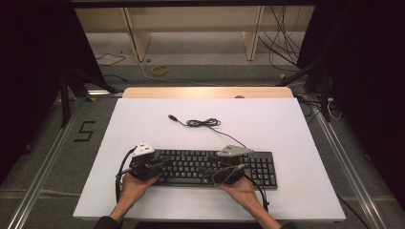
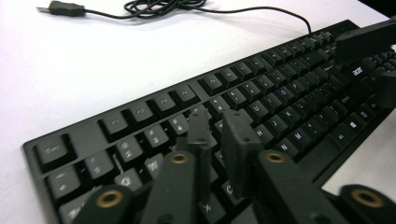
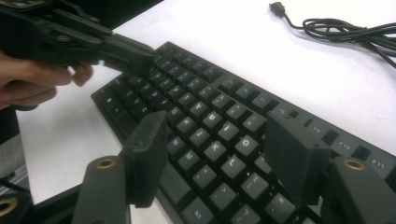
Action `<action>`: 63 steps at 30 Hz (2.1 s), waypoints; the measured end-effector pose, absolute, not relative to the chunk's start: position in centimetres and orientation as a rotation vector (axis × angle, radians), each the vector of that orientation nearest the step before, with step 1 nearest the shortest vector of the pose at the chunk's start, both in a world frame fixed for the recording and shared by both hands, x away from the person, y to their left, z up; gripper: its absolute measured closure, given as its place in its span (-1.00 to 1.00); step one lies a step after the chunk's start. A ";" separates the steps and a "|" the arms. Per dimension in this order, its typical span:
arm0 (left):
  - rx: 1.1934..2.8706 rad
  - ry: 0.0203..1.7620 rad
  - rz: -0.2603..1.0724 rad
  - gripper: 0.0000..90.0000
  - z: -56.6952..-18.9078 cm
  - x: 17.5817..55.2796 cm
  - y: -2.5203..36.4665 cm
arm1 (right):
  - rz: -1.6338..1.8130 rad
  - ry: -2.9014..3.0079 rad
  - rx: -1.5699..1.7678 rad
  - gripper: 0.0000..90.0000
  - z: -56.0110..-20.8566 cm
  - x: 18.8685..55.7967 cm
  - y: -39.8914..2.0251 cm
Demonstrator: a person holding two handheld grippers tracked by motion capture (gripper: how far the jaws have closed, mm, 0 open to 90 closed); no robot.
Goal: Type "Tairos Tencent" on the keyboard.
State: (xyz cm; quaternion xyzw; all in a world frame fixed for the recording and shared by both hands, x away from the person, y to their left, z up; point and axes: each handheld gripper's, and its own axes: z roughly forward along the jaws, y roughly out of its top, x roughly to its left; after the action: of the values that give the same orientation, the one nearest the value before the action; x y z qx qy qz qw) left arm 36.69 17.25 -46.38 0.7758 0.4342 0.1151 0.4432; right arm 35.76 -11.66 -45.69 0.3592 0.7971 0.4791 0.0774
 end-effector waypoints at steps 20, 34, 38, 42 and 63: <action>2.014 1.113 0.264 0.97 -47.7 38.5 15.6 | 1.471 2.365 1.067 -0.23 -45.5 34.5 -13.0; 2.016 1.128 0.268 0.97 -47.7 38.4 15.6 | 1.468 2.362 1.066 -0.23 -45.4 34.5 -13.0; 1.980 1.139 0.274 0.83 -47.2 38.2 16.1 | 1.468 2.356 1.072 -0.23 -45.5 34.6 -13.0; 1.953 1.129 0.282 0.70 -46.6 37.7 16.4 | 1.464 2.354 1.076 -0.23 -45.6 34.7 -13.0; 1.849 1.084 0.238 -0.14 -45.6 36.3 17.6 | 1.446 2.360 1.078 -0.18 -45.7 35.5 -12.2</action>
State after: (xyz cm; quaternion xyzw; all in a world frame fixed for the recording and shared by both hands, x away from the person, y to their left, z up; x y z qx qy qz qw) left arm 36.34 17.61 -45.60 0.7555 0.4431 0.0973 0.4727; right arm 35.55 -12.20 -45.69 0.3617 0.7915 0.4851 0.0854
